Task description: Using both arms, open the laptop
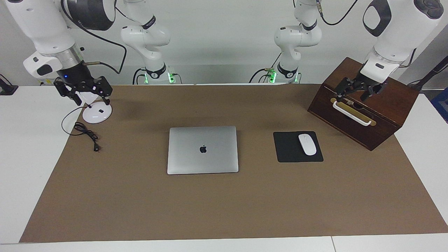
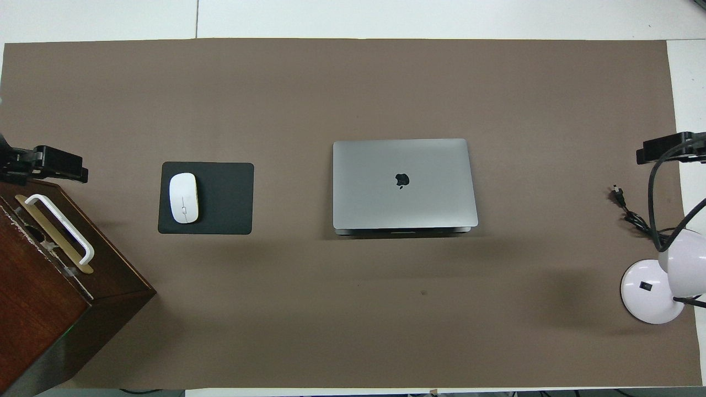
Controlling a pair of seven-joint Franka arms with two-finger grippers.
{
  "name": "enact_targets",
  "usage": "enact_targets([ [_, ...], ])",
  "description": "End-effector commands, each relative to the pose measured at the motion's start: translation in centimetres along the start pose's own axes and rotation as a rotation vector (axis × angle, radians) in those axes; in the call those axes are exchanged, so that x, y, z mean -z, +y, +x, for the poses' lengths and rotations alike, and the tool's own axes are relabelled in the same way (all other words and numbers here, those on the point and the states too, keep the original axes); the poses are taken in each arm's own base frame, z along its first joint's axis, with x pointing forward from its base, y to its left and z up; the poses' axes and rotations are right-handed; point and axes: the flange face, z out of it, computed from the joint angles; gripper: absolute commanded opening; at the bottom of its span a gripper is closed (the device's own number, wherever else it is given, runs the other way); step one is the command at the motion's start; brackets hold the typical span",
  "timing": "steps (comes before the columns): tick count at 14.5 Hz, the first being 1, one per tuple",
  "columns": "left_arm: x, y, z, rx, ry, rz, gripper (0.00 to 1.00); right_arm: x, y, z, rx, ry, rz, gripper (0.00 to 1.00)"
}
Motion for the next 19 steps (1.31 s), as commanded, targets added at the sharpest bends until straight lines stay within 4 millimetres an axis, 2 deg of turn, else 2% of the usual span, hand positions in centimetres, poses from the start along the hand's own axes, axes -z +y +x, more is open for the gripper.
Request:
enact_targets([
  [1,0.1,-0.3,0.1,0.014,0.014,0.012,1.0,-0.3,0.4,-0.4,-0.016,0.012,0.022,1.0],
  [4,-0.1,-0.3,0.0,0.014,0.009,0.012,1.0,-0.4,0.1,-0.3,-0.011,0.019,0.022,1.0],
  [9,-0.1,-0.3,0.1,0.014,0.009,0.013,1.0,-4.9,0.4,0.8,0.063,0.123,0.021,1.0],
  [10,-0.1,-0.3,0.1,0.008,0.01,0.013,1.0,-5.7,0.2,1.2,0.029,0.143,0.089,1.0],
  [13,0.0,0.0,0.4,0.007,0.036,0.017,1.0,-10.5,0.5,2.1,-0.115,0.197,0.276,1.0],
  [14,0.0,-0.1,0.4,0.009,0.036,0.017,1.0,-12.7,0.2,2.2,-0.164,0.211,0.322,1.0],
  [15,-0.2,-0.2,0.4,0.012,0.033,0.017,0.96,-14.8,-0.4,2.3,-0.233,0.218,0.391,1.0],
  [16,-0.3,-0.2,0.4,0.014,0.032,0.017,0.82,-16.6,-2.2,2.3,-0.284,0.217,0.453,1.0],
  [19,-0.7,-0.3,0.3,0.017,0.044,0.017,0.24,-20.3,-6.2,1.1,-0.445,0.242,0.575,1.0],
])
